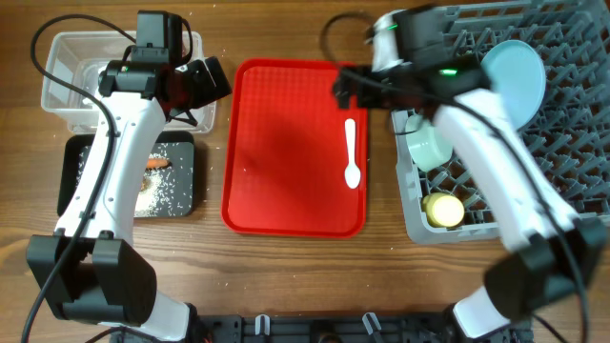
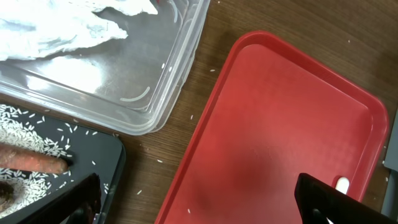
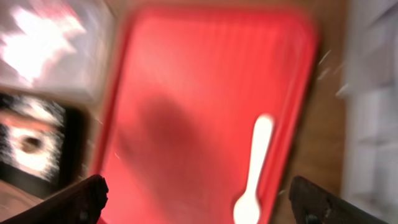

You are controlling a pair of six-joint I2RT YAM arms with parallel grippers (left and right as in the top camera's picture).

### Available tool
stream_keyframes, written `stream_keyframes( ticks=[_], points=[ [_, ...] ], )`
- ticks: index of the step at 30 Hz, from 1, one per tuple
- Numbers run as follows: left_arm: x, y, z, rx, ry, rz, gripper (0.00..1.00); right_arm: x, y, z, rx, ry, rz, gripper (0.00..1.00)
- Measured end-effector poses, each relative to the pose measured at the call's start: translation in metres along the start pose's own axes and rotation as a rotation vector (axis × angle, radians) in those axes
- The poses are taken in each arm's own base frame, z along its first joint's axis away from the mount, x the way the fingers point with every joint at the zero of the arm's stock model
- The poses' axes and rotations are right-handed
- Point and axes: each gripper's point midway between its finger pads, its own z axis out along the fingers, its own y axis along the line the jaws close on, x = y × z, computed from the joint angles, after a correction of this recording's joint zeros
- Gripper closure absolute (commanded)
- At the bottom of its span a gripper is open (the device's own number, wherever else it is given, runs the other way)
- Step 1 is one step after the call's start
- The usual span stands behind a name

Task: Sort waste into correct bins and load items into the dishwasher rack
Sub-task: 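Move the right gripper to the white spoon and grasp it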

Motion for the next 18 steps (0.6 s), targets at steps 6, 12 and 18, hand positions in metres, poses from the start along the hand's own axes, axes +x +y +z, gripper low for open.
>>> stream_keyframes(
  ticks=[6,12,18],
  points=[
    [0.000,0.000,0.000,0.000,0.000,0.000,0.00,0.100,-0.013,0.098,0.165,0.408,-0.036,0.10],
    [0.000,0.000,0.000,0.000,0.000,0.000,0.00,0.136,-0.035,0.112,0.230,0.532,-0.026,0.11],
    [0.000,0.000,0.000,0.000,0.000,0.000,0.00,0.153,-0.044,0.121,0.238,0.554,-0.025,0.26]
  ],
)
